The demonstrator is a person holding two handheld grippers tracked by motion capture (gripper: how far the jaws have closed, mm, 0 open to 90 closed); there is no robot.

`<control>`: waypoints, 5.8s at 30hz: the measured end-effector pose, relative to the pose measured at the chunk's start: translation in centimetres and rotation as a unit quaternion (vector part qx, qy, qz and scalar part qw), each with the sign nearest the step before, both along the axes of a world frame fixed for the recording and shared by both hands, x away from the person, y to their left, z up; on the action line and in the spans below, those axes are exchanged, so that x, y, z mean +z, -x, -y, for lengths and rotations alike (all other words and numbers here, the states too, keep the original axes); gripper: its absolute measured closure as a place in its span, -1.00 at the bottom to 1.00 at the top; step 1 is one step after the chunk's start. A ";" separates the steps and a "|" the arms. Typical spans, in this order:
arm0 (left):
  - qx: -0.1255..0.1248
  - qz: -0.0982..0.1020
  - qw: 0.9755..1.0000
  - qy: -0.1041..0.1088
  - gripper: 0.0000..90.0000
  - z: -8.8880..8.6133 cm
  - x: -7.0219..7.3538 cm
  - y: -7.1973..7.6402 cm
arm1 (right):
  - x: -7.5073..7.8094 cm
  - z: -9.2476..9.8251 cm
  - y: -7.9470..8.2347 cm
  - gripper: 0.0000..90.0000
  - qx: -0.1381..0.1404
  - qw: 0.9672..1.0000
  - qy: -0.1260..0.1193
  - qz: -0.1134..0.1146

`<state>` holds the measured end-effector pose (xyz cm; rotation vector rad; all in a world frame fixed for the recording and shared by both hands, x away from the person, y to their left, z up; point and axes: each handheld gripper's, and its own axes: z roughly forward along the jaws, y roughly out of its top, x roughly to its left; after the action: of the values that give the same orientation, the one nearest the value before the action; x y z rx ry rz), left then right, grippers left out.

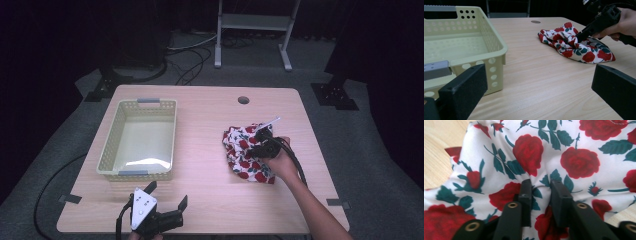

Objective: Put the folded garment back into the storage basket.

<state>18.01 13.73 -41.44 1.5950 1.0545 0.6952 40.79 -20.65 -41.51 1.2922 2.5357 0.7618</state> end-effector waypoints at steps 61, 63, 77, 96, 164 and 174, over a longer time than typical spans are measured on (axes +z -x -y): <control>-0.009 0.000 1.000 0.018 -1.00 -0.3 0.4 0.2 | 10.1 4.0 2.4 0.72 -0.072 0.923 -0.377 -0.025; -0.009 0.001 1.000 0.018 -1.00 -0.3 0.4 0.2 | 10.3 3.8 2.4 0.72 -0.072 0.923 -0.378 -0.026; -0.012 0.001 1.000 0.015 -1.00 -0.1 0.4 0.2 | 11.3 2.1 1.9 0.72 -0.054 0.919 -0.390 -0.027; -0.017 -0.002 1.000 0.018 -1.00 -0.2 0.4 0.2 | 12.7 -1.3 0.5 0.72 -0.030 0.923 -0.383 -0.027; -0.015 -0.001 0.999 0.029 -1.00 -0.5 0.5 0.2 | 15.0 -11.6 -2.6 0.72 0.043 0.924 -0.378 -0.043; -0.015 -0.001 0.999 0.030 -1.00 -0.5 0.5 0.2 | 15.1 -12.9 -2.8 0.72 0.053 0.925 -0.375 -0.045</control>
<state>17.79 14.23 -40.90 1.5557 1.0422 0.6365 43.63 -7.79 -26.39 1.3893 2.4731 1.8621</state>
